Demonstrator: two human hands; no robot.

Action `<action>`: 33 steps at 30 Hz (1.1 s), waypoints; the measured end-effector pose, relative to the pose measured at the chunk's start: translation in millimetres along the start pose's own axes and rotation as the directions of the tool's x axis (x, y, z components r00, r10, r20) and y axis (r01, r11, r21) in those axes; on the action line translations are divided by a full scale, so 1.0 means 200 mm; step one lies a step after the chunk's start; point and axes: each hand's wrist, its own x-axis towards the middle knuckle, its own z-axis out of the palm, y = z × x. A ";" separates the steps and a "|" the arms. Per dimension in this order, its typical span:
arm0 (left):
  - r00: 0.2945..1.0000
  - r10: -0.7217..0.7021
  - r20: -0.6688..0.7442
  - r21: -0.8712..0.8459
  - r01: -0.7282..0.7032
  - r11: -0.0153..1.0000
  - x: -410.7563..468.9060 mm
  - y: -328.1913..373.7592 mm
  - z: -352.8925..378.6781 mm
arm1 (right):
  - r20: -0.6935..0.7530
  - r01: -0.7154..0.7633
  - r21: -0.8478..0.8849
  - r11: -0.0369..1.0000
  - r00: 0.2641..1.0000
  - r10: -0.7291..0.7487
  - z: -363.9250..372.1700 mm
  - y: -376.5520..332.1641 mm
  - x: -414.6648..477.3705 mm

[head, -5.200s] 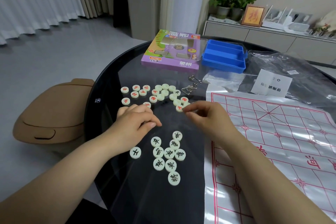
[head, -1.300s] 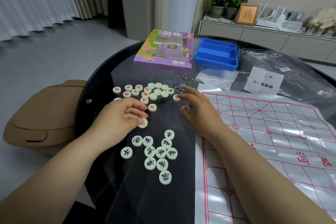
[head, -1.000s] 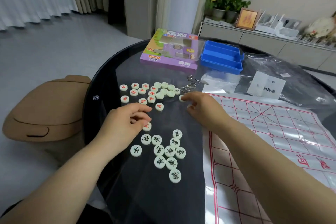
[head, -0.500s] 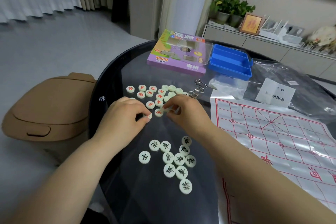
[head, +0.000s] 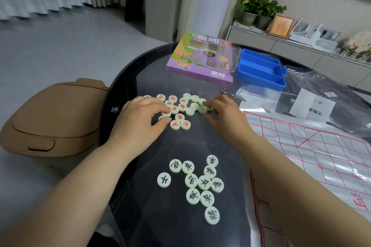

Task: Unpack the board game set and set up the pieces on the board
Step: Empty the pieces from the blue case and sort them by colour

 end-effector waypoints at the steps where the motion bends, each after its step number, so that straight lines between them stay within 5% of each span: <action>1: 1.000 0.014 0.015 -0.008 -0.014 1.000 0.01 0.01 0.00 | 0.023 0.017 -0.037 0.999 1.000 -0.016 0.01 0.00 0.00; 7: 0.981 0.074 0.180 0.200 -0.110 0.974 0.11 0.12 0.04 | -0.032 0.109 -0.171 0.979 0.993 -0.116 0.00 -0.02 -0.05; 11: 0.954 0.008 0.300 0.406 -0.135 0.904 0.22 0.19 0.12 | 0.101 0.104 -0.200 0.974 0.991 -0.085 -0.07 -0.02 -0.08; 19: 0.942 -0.066 0.329 0.603 -0.156 0.782 0.30 0.26 0.17 | 0.103 0.116 -0.320 0.940 0.991 -0.087 -0.12 0.00 -0.14; 22: 0.942 -0.075 0.327 0.616 -0.153 0.773 0.31 0.26 0.18 | 0.017 0.053 -0.181 0.982 0.999 -0.051 -0.11 0.05 -0.18; 26: 0.935 -0.021 0.353 0.645 -0.227 0.730 0.31 0.27 0.19 | -0.044 -0.139 0.257 0.956 0.987 0.155 -0.13 0.12 -0.22; 33: 0.889 0.118 0.443 0.654 -0.411 0.635 0.31 0.30 0.17 | -0.010 -0.143 0.365 0.920 0.988 0.157 -0.11 0.15 -0.27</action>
